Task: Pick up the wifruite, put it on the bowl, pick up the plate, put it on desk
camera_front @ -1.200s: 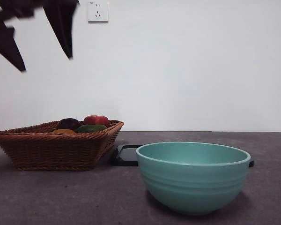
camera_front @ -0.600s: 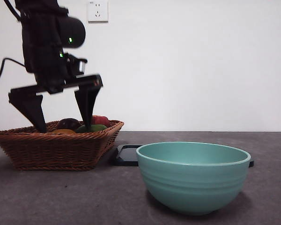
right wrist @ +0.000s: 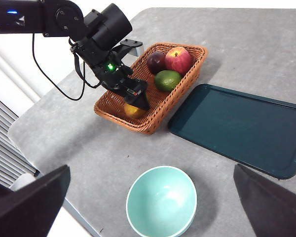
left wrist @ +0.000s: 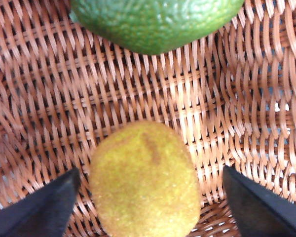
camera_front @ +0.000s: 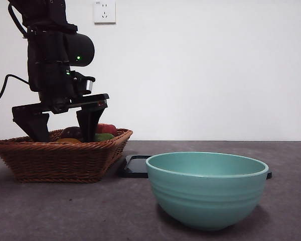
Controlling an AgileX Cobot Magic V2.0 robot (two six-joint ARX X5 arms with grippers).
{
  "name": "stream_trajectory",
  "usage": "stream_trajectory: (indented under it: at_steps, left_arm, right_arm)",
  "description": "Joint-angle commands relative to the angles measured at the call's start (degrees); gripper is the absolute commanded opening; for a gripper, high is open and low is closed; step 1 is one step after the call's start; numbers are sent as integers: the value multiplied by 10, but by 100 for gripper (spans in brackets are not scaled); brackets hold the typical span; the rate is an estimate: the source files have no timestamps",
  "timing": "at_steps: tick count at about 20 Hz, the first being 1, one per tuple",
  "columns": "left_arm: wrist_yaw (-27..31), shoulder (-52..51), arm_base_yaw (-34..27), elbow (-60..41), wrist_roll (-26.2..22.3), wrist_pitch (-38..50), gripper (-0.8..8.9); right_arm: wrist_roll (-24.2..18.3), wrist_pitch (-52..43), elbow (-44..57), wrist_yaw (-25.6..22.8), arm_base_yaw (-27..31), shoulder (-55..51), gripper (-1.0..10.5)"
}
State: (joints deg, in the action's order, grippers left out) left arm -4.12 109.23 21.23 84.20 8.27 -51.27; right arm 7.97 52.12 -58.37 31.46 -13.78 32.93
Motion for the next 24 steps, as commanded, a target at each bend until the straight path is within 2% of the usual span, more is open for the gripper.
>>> stream_trajectory:
  at_steps: [1,4,8,15,20,24]
  left_arm:
    - [3,16,1,13,0,-4,335]
    - [3,19,1,13,-1,-1,322]
    - [3,19,-3,14,-2,-5,242]
    - [3,11,-4,51,-14,-50,235]
    - [3,-52,0,83,-15,-88,236]
    - [3,-127,30,84,-14,-125,236]
  right_arm:
    - [6,-2,-10,1,-2,2,640]
    - [6,-2,-10,1,-2,2,640]
    - [6,2,-10,1,-2,2,640]
    - [6,7,-10,1,-2,2,640]
    - [6,25,-10,-1,-2,-1,639]
    - [6,61,-10,-3,-2,-18,639]
